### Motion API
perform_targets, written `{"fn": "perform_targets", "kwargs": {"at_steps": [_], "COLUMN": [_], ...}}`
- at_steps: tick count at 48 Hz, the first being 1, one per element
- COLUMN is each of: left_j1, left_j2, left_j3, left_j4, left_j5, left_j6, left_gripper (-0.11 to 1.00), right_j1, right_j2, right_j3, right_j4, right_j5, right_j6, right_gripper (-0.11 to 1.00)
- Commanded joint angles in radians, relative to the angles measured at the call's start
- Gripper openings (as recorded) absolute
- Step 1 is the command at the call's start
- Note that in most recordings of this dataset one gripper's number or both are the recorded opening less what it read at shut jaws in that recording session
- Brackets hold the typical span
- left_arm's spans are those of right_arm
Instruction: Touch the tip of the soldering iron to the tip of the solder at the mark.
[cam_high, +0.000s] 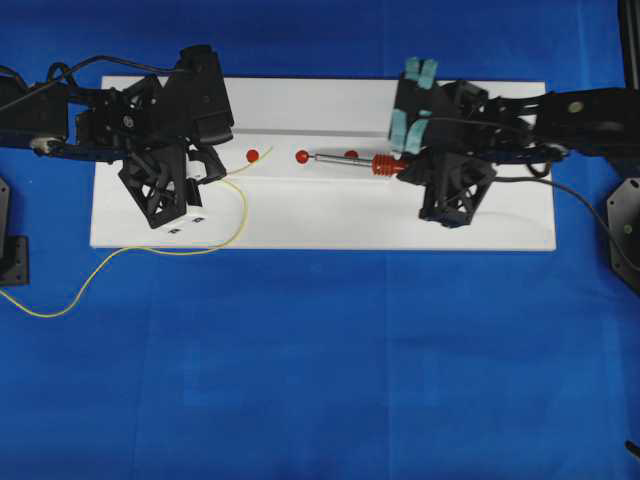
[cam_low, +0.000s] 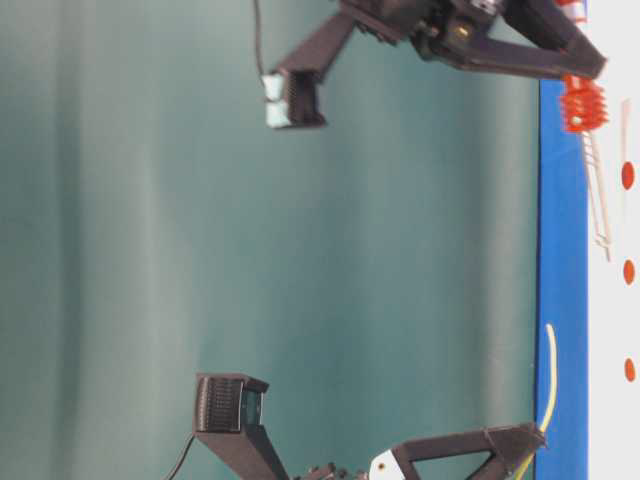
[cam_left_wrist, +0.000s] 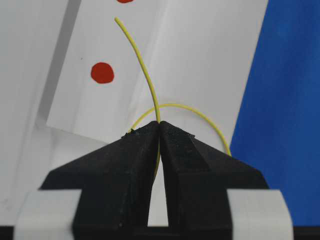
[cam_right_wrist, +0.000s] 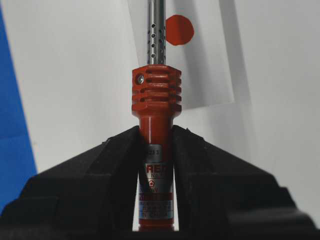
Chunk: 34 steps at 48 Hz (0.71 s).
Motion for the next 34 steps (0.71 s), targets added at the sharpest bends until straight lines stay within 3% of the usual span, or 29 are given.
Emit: {"fn": "perform_targets", "kwargs": {"at_steps": [1,20,34], "left_j1": [-0.002,-0.002,-0.002], "left_j2": [-0.018,-0.014,-0.008], "left_j3": [-0.009,-0.014,-0.021], "left_j4": [0.000,-0.002,0.000], "left_j5": [-0.006,-0.017,-0.017], "left_j6": [-0.002,-0.005,-0.005], "left_gripper": [0.02,0.02,0.02], "right_j1": [0.002,-0.003,-0.008], "right_j2": [-0.071,-0.299,-0.296], "right_j3": [0.014,0.183,0.201], "right_j4": [-0.002,0.000,0.000], "right_j5": [-0.005,-0.003,-0.003], "right_j6": [0.002,0.005,0.005], "right_gripper": [0.06,0.06,0.06]}}
